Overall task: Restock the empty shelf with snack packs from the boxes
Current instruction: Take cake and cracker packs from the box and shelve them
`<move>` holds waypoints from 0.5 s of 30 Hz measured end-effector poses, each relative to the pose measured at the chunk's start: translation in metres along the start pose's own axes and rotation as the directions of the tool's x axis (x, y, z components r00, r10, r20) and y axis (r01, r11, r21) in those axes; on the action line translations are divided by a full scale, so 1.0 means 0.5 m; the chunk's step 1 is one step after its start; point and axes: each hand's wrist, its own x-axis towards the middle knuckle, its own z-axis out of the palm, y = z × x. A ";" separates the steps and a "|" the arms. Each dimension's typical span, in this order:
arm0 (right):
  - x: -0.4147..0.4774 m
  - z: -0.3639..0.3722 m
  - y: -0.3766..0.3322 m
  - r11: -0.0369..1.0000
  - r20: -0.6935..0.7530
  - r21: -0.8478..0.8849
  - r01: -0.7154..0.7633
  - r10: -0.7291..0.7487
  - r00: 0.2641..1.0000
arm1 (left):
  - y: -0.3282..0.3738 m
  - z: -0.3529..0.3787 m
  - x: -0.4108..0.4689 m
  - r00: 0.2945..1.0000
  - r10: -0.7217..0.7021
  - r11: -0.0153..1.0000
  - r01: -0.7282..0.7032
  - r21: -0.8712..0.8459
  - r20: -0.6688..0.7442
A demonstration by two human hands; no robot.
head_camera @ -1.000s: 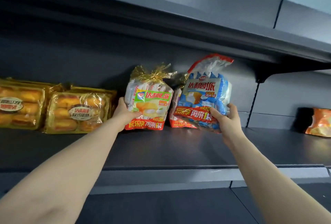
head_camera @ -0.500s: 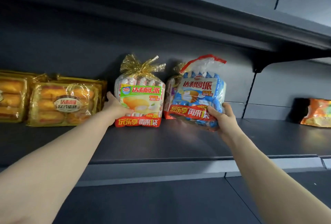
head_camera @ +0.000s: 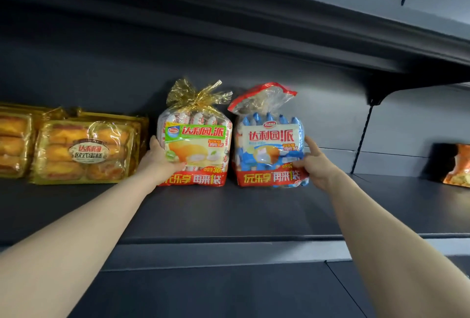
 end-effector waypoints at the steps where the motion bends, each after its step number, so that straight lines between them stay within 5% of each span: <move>1: 0.008 0.013 -0.001 0.997 -0.030 -0.063 0.033 -0.035 0.999 | -0.002 0.001 0.002 1.000 0.011 1.000 -0.011 -0.010 -0.004; 3: 0.023 0.040 0.010 0.987 -0.106 -0.153 0.059 -0.076 0.991 | -0.007 0.002 0.006 0.999 0.034 0.999 -0.034 -0.010 -0.009; 10: 0.047 0.082 0.046 0.996 -0.197 0.007 -0.084 0.084 0.977 | -0.017 0.007 0.019 0.998 0.064 0.998 -0.065 0.022 0.009; 15: 0.080 0.082 0.046 0.983 -0.400 -0.132 -0.127 0.065 0.914 | -0.019 0.010 0.023 0.998 0.055 0.998 -0.056 0.040 0.009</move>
